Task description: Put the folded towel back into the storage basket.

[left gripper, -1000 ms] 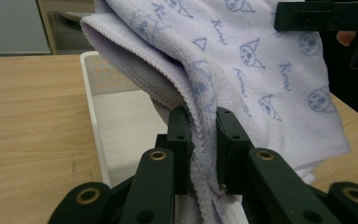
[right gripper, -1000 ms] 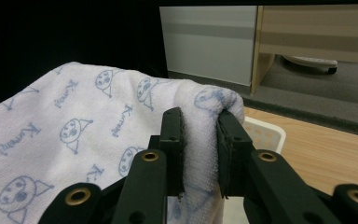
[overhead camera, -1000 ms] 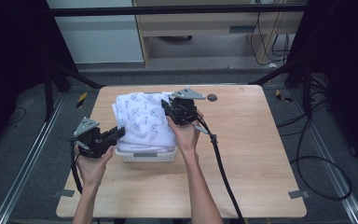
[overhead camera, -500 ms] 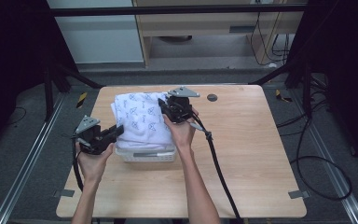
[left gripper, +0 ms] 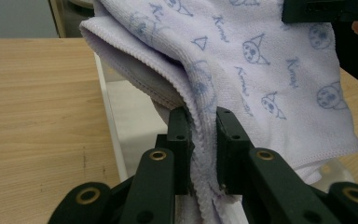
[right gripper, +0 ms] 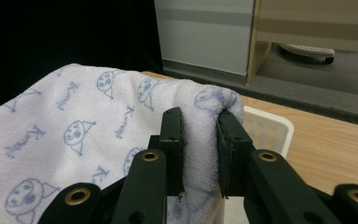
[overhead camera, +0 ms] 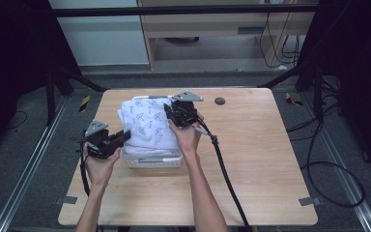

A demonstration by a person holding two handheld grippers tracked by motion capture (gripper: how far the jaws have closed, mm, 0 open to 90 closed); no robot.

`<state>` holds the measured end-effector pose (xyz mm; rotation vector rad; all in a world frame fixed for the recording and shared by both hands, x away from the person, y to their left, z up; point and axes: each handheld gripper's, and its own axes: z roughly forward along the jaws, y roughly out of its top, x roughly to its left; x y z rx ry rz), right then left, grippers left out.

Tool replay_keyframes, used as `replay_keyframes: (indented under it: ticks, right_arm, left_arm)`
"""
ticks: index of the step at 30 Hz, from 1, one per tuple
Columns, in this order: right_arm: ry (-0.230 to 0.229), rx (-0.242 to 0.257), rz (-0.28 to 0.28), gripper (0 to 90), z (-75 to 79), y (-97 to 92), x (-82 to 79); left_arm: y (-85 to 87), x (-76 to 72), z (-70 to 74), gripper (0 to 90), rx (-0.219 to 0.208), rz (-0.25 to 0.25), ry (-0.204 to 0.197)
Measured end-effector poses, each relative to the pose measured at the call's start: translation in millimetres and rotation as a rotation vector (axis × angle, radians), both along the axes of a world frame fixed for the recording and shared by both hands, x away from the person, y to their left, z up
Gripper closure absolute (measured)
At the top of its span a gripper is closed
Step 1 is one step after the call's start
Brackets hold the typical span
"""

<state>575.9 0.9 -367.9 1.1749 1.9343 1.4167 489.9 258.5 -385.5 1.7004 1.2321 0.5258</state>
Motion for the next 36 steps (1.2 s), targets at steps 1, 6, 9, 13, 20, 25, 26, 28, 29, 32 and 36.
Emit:
replay_keyframes:
  ticks: [1,6,9,13,20,25,26,28,29,32,36]
  right_arm:
    - [-0.004,-0.008,0.001,75.1,-1.0,-0.2,0.8]
    - [0.012,-0.019,-0.003,75.0,-6.7,0.2,4.2]
    - [0.019,-0.020,-0.006,75.0,-9.1,0.4,5.2]
    - [0.030,-0.029,-0.007,74.9,-14.2,1.1,8.1]
    - [0.045,-0.038,-0.015,74.9,-23.2,2.6,11.6]
    - [0.061,-0.032,-0.025,74.9,-31.8,-0.1,13.6]
    - [0.061,-0.032,-0.025,74.9,-31.8,-0.1,13.6]
    - [0.068,-0.032,-0.026,74.8,-34.8,-0.8,14.7]
    - [0.073,-0.034,-0.027,74.8,-35.9,-0.7,15.3]
    - [0.077,-0.044,-0.027,74.8,-39.2,-0.4,16.9]
    - [0.084,-0.052,-0.027,74.6,-42.9,0.7,18.7]
  left_arm:
    - [-0.2,0.7,-1.0,77.6,0.001,0.001,0.001]
    - [-1.2,4.7,-6.3,77.5,0.007,0.000,0.013]
    - [-2.3,7.2,-9.6,77.6,0.014,0.000,0.019]
    - [-2.5,10.4,-14.0,77.6,0.019,0.001,0.031]
    - [-2.6,15.3,-20.3,77.6,0.026,0.001,0.043]
    - [-4.6,17.7,-24.3,77.5,0.038,-0.003,0.054]
    - [-5.3,18.2,-25.3,77.5,0.041,-0.004,0.055]
    - [-6.6,19.2,-27.3,77.5,0.046,-0.004,0.060]
    - [-7.2,19.8,-28.3,77.5,0.050,-0.003,0.063]
    - [-8.1,21.2,-31.2,77.6,0.059,-0.003,0.068]
    - [-8.3,22.7,-34.2,77.5,0.066,-0.003,0.079]
